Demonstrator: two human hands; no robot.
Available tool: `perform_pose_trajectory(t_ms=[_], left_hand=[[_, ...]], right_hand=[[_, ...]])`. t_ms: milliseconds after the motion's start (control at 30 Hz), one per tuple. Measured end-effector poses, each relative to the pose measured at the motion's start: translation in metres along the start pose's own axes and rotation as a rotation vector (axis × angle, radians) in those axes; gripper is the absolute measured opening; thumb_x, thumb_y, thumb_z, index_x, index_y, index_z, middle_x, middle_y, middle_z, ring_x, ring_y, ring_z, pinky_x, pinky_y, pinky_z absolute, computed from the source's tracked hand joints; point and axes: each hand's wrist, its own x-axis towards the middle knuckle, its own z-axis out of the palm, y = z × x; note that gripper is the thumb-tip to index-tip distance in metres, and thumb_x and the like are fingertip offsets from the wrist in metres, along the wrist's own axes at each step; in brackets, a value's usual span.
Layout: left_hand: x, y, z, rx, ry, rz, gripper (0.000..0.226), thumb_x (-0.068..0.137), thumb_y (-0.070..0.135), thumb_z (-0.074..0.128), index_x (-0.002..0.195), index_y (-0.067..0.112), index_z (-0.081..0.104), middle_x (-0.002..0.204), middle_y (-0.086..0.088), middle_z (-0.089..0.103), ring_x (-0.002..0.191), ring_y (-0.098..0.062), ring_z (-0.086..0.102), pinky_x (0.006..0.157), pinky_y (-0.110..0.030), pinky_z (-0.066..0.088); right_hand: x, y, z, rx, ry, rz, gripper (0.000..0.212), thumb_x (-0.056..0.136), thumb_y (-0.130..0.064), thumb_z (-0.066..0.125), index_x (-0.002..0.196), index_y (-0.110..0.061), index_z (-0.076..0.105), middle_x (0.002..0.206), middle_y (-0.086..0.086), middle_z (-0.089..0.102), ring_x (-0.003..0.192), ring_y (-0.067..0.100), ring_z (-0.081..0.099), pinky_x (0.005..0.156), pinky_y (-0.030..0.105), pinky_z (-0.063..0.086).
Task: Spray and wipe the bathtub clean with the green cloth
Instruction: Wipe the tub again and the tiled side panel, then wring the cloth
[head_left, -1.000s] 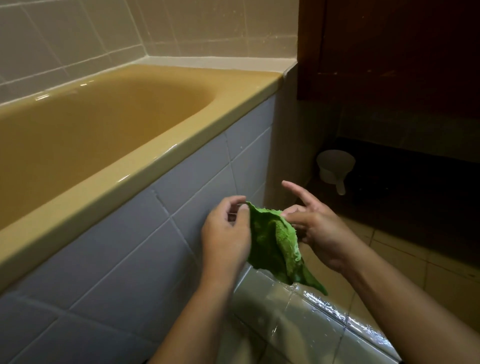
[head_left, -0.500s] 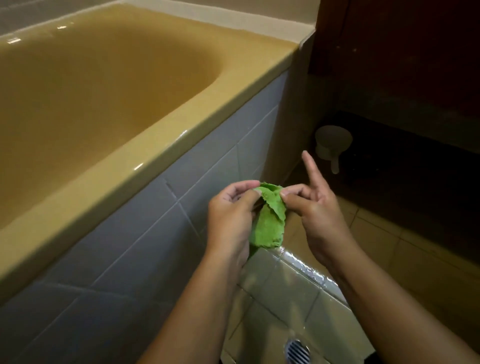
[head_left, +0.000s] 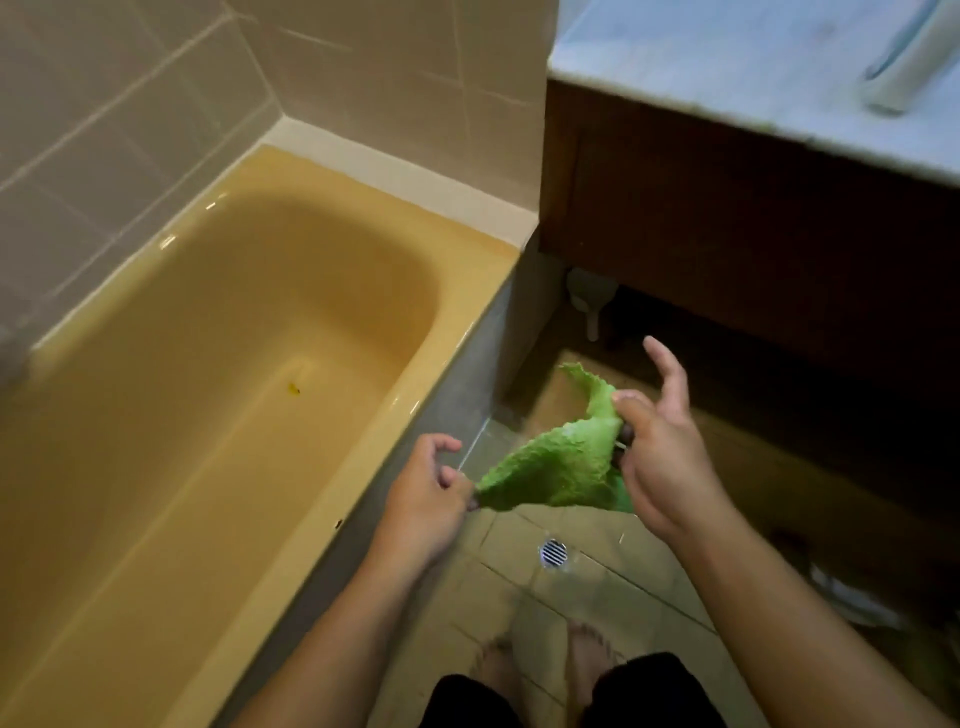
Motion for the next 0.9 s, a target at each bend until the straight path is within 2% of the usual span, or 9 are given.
perform_pose_trajectory(t_ms=[67, 133, 233, 367, 467, 600, 733, 800, 900], left_hand=[[-0.036, 0.032, -0.013, 0.242, -0.11, 0.004, 0.038, 0.09, 0.016, 0.065, 0.111, 0.045, 0.052, 0.082, 0.002, 0.069, 0.076, -0.019, 0.068, 0.072, -0.034, 0.057], [-0.063, 0.061, -0.028, 0.301, -0.024, 0.117, 0.031, 0.095, 0.022, 0.068, 0.121, 0.035, 0.057, 0.093, 0.008, 0.065, 0.082, -0.009, 0.063, 0.072, -0.024, 0.049], [-0.098, 0.104, -0.055, -0.054, 0.093, 0.224, 0.021, 0.102, 0.032, 0.063, 0.121, 0.025, 0.068, 0.096, 0.01, 0.069, 0.09, -0.011, 0.067, 0.084, -0.027, 0.054], [-0.141, 0.148, -0.079, -0.397, -0.144, 0.139, 0.035, 0.106, 0.045, 0.052, 0.116, 0.018, 0.072, 0.1, -0.008, 0.078, 0.092, -0.024, 0.076, 0.081, -0.038, 0.062], [-0.169, 0.164, -0.089, -0.542, -0.221, 0.128, 0.038, 0.105, 0.048, 0.052, 0.117, 0.018, 0.072, 0.099, -0.011, 0.078, 0.086, -0.024, 0.074, 0.073, -0.036, 0.057], [-0.192, 0.167, -0.093, -0.603, -0.145, 0.204, 0.028, 0.102, 0.042, 0.061, 0.102, 0.021, 0.08, 0.097, -0.011, 0.078, 0.086, -0.025, 0.074, 0.062, -0.03, 0.055], [-0.203, 0.162, -0.09, -0.637, -0.053, 0.244, 0.021, 0.105, 0.031, 0.061, 0.106, 0.02, 0.078, 0.102, -0.011, 0.079, 0.094, -0.023, 0.077, 0.069, -0.03, 0.058], [-0.203, 0.158, -0.086, -0.616, -0.016, 0.275, 0.019, 0.107, 0.027, 0.057, 0.115, 0.022, 0.074, 0.104, -0.011, 0.078, 0.097, -0.027, 0.076, 0.077, -0.037, 0.058], [-0.205, 0.149, -0.087, -0.571, -0.008, 0.277, 0.022, 0.109, 0.023, 0.052, 0.123, 0.035, 0.065, 0.106, -0.005, 0.079, 0.1, -0.022, 0.076, 0.084, -0.04, 0.06]], right_hand=[[-0.033, -0.038, 0.014, -0.016, -0.05, -0.013, 0.06, 0.105, -0.006, 0.05, 0.135, -0.057, 0.051, 0.094, 0.011, 0.055, 0.09, 0.03, 0.049, 0.09, 0.055, 0.051], [-0.061, -0.068, 0.026, -0.05, -0.117, -0.051, 0.058, 0.103, -0.009, 0.052, 0.132, -0.059, 0.054, 0.09, 0.01, 0.052, 0.088, 0.03, 0.045, 0.083, 0.059, 0.046], [-0.102, -0.101, 0.043, -0.083, -0.285, -0.146, 0.058, 0.104, -0.009, 0.052, 0.139, -0.056, 0.05, 0.084, 0.011, 0.05, 0.08, 0.029, 0.042, 0.078, 0.049, 0.038], [-0.152, -0.13, 0.071, -0.133, -0.409, -0.277, 0.063, 0.103, -0.001, 0.053, 0.145, -0.047, 0.042, 0.08, 0.004, 0.056, 0.07, 0.02, 0.049, 0.075, 0.032, 0.046], [-0.174, -0.138, 0.088, -0.03, -0.414, -0.282, 0.065, 0.102, 0.003, 0.054, 0.145, -0.043, 0.042, 0.083, 0.009, 0.058, 0.074, 0.025, 0.055, 0.078, 0.038, 0.052], [-0.19, -0.136, 0.103, 0.008, -0.392, -0.274, 0.06, 0.105, -0.005, 0.052, 0.145, -0.048, 0.04, 0.087, 0.009, 0.063, 0.08, 0.031, 0.061, 0.09, 0.058, 0.055], [-0.194, -0.134, 0.11, -0.084, -0.226, -0.341, 0.059, 0.103, -0.014, 0.06, 0.144, -0.052, 0.041, 0.104, 0.002, 0.072, 0.097, 0.022, 0.072, 0.095, 0.043, 0.058], [-0.189, -0.135, 0.11, -0.105, -0.1, -0.308, 0.06, 0.1, -0.012, 0.065, 0.149, -0.04, 0.043, 0.103, 0.003, 0.073, 0.087, 0.019, 0.074, 0.085, 0.034, 0.061], [-0.187, -0.14, 0.104, -0.148, -0.094, -0.231, 0.062, 0.097, -0.014, 0.07, 0.151, -0.027, 0.044, 0.096, 0.006, 0.076, 0.07, 0.016, 0.069, 0.085, 0.04, 0.061]])
